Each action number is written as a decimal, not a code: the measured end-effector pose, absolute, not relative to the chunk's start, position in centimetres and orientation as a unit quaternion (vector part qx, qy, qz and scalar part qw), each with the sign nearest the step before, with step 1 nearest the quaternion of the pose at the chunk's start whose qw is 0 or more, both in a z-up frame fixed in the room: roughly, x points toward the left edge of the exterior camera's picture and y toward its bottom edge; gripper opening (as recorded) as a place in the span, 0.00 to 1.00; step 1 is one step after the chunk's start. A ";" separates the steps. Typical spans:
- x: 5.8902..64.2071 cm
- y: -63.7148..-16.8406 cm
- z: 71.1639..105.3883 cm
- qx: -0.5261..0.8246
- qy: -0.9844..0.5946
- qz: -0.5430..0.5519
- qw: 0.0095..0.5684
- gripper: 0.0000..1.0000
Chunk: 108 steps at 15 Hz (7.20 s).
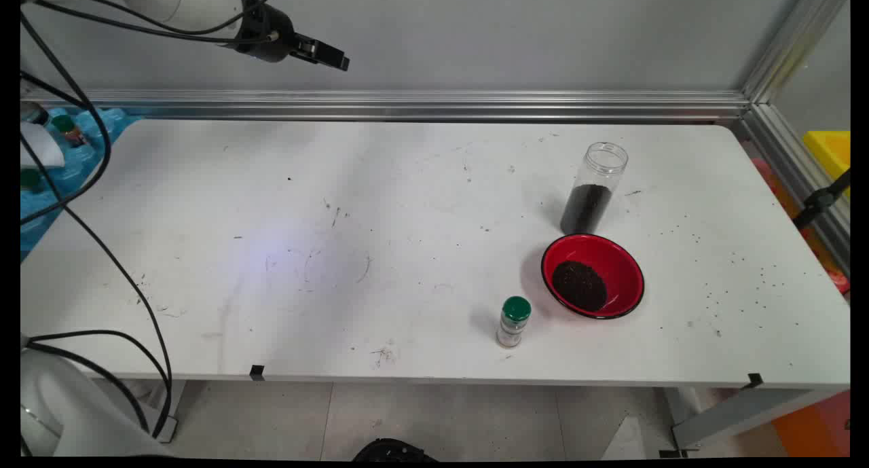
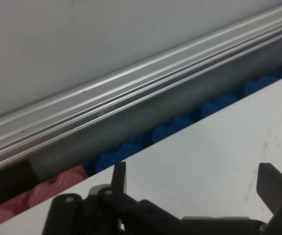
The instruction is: Pick up the black seasoning powder from the table, then pour the black seasoning powder in the red bowl
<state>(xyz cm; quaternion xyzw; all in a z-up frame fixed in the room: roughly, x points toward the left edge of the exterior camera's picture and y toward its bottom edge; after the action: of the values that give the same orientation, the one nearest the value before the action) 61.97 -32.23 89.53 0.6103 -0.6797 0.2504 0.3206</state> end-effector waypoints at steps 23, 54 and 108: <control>50.3 -37.1 89.8 0.247 -0.895 0.153 0.338 1.00; 29.9 -46.4 76.0 0.140 -0.920 0.043 0.363 1.00; 28.1 -42.4 83.5 -0.104 -0.912 0.222 0.330 0.00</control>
<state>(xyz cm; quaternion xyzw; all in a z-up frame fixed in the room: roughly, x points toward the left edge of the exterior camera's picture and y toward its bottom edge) 28.09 -42.43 83.45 -0.1039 -0.9115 0.2220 0.3303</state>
